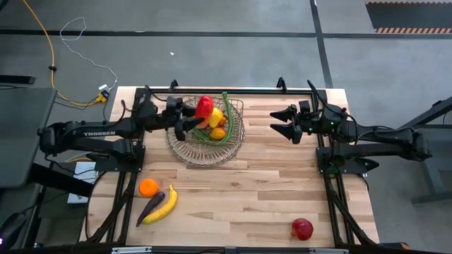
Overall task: Build produce basket
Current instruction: Put the red mango into the wire basket
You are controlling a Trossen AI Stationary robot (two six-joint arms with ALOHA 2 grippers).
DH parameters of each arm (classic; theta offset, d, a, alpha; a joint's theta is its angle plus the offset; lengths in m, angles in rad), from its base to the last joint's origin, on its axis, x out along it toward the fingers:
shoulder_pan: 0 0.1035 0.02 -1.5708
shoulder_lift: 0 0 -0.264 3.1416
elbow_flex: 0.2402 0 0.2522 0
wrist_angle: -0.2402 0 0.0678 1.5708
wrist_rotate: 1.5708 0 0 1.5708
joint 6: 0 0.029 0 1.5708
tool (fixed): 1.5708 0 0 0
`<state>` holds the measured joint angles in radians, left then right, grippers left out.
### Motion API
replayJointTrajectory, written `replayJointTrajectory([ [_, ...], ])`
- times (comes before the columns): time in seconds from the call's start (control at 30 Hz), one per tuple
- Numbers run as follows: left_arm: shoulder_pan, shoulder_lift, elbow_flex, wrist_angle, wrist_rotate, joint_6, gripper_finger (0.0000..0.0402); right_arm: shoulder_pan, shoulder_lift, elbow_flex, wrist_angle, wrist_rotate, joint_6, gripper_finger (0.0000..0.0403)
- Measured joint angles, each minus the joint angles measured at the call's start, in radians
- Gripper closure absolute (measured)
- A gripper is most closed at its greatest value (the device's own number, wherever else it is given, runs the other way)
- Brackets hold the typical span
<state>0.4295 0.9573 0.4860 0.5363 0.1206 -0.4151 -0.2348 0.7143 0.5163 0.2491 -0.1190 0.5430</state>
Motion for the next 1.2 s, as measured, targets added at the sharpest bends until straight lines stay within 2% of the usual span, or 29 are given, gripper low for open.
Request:
replayJointTrajectory([
  [0.13,0.017,0.025,0.12,-0.3,-0.014,-0.004,0.0179,0.0,0.0,0.0,-0.005,0.012,0.0,0.0045],
  [0.2,0.017,0.055,0.196,-0.482,-0.065,-0.023,0.0179,0.0,0.0,0.0,-0.005,0.012,0.001,0.0045],
  [0.3,0.015,0.104,0.311,-0.746,-0.137,-0.142,0.0179,0.0,0.0,0.0,-0.005,0.012,0.03,0.0045],
  [0.47,-0.008,0.223,0.439,-1.07,-0.243,-0.196,0.0179,0.0,0.0,0.0,-0.005,0.012,0.033,0.0045],
  [0.6,-0.013,0.298,0.465,-1.102,-0.333,-0.244,0.0174,0.0,0.0,0.0,-0.012,0.024,0.025,0.0045],
  [0.7,-0.013,0.341,0.466,-1.085,-0.34,-0.288,0.0166,0.0,0.001,0.0,-0.037,0.048,0.025,0.0045],
  [1.03,-0.017,0.425,0.466,-1.117,-0.217,-0.283,0.016,0.0,0.001,0.0,-0.104,0.059,0.025,0.0045],
  [1.2,-0.034,0.427,0.466,-1.121,-0.21,-0.223,0.0159,0.0,0.001,0.0,-0.118,0.059,0.025,0.0045],
])
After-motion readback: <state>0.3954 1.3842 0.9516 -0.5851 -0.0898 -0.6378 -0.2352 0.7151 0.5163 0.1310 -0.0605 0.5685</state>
